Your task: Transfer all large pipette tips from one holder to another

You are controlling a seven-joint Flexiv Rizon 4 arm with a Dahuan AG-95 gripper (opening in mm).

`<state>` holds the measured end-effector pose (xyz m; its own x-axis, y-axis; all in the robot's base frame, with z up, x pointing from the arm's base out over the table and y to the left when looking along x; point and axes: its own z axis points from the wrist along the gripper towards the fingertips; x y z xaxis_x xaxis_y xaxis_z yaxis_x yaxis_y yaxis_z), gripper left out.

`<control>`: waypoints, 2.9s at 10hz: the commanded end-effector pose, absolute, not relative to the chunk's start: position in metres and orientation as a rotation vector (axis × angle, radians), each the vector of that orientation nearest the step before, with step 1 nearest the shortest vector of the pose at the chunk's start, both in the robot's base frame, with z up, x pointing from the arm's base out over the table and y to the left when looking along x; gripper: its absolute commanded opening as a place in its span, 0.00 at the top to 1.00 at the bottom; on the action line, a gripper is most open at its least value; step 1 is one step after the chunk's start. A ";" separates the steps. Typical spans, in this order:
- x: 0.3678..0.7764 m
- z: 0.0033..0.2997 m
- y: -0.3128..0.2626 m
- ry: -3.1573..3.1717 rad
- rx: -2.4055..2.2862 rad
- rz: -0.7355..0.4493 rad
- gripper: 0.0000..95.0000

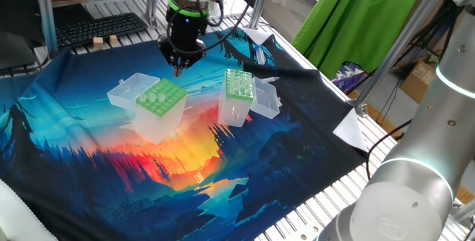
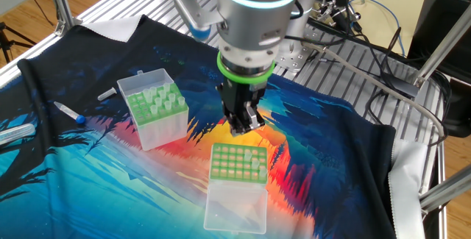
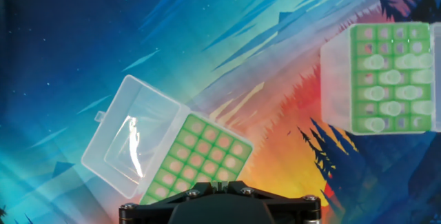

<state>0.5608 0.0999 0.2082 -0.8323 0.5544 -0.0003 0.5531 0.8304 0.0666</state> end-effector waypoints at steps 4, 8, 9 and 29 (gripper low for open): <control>0.562 0.195 0.112 2.965 1.018 0.086 1.00; 0.558 0.184 0.125 2.922 1.142 0.087 0.80; 0.558 0.182 0.126 2.914 1.168 0.089 0.80; 0.572 0.155 0.141 2.633 1.650 0.142 0.80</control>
<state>0.5718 0.1413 0.1551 -0.4350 0.9002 0.0213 0.8972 0.4314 0.0948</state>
